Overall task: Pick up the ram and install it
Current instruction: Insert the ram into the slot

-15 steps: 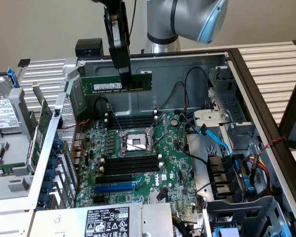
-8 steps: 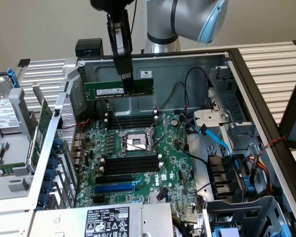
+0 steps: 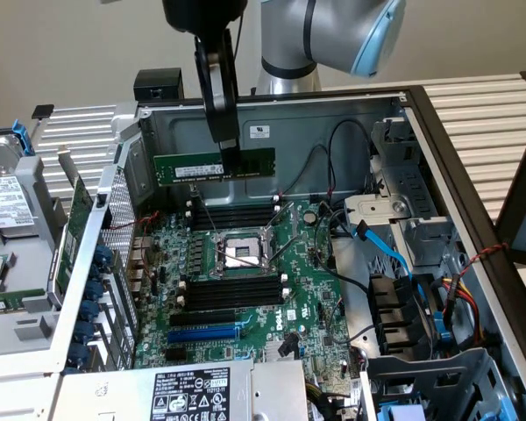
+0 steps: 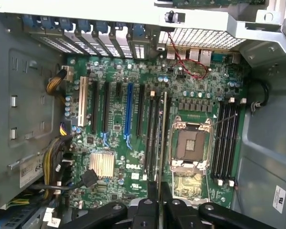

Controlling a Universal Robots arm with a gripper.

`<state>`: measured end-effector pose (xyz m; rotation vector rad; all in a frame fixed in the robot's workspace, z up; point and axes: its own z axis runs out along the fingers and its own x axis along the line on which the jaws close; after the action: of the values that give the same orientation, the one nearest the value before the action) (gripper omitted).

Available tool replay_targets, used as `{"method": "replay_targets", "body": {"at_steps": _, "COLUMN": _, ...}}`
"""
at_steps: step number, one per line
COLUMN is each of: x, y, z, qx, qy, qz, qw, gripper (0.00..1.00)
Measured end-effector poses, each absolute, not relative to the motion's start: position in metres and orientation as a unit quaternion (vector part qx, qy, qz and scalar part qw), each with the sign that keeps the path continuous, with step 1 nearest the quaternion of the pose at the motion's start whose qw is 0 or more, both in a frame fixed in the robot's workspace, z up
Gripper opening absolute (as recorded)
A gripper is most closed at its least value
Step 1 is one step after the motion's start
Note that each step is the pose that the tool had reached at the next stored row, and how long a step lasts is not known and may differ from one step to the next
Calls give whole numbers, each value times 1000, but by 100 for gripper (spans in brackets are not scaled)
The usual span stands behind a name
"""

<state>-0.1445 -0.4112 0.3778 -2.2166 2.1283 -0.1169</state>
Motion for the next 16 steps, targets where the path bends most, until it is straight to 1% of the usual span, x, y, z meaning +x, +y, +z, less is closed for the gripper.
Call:
{"method": "replay_targets", "body": {"at_steps": 5, "x": -144, "y": -411, "z": 374, "qx": -721, "qy": 691, "qz": -42, "qw": 29, "gripper": 14}}
{"method": "replay_targets", "body": {"at_steps": 12, "x": -142, "y": -414, "z": 365, "qx": -721, "qy": 692, "qz": -38, "qw": 26, "gripper": 14}}
{"method": "replay_targets", "body": {"at_steps": 16, "x": -140, "y": -410, "z": 358, "qx": -720, "qy": 693, "qz": -37, "qw": 24, "gripper": 14}}
